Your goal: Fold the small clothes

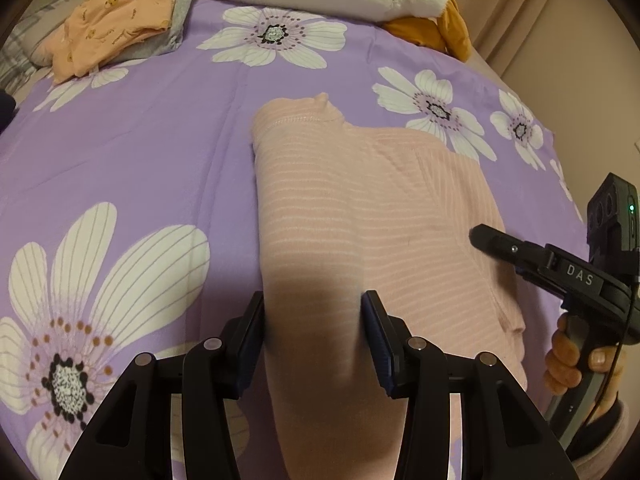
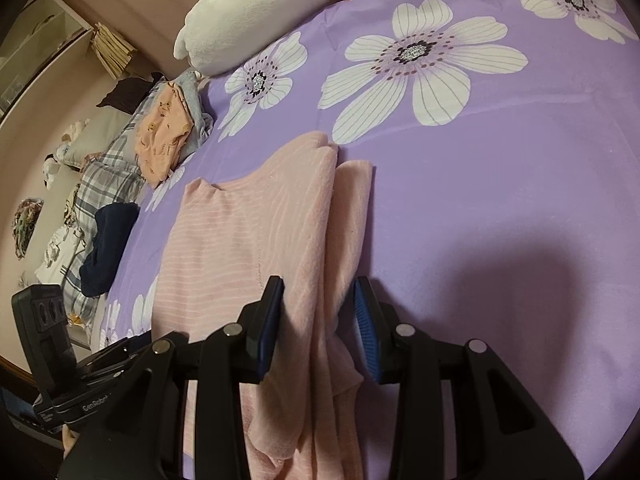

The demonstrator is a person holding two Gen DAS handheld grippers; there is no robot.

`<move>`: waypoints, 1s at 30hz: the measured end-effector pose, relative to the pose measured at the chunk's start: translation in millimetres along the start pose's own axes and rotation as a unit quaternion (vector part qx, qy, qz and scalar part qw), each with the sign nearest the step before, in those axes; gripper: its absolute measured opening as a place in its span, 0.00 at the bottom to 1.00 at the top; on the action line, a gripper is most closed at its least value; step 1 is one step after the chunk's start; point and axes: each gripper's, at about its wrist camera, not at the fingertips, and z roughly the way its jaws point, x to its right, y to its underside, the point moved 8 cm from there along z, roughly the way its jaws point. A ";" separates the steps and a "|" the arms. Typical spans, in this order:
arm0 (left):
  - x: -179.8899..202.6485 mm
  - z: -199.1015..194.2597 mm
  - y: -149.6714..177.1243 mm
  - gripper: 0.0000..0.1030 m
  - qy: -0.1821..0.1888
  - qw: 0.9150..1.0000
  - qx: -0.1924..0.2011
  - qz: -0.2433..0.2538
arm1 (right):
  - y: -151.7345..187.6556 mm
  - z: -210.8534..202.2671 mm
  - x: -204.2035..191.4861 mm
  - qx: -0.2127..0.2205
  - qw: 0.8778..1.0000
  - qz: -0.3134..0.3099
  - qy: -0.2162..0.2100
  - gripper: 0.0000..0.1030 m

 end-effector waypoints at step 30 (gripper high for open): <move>0.0 -42.9 24.4 0.48 -0.016 1.000 0.020 0.015 | -23.4 -41.1 -26.2 0.061 0.995 -0.075 0.017 0.26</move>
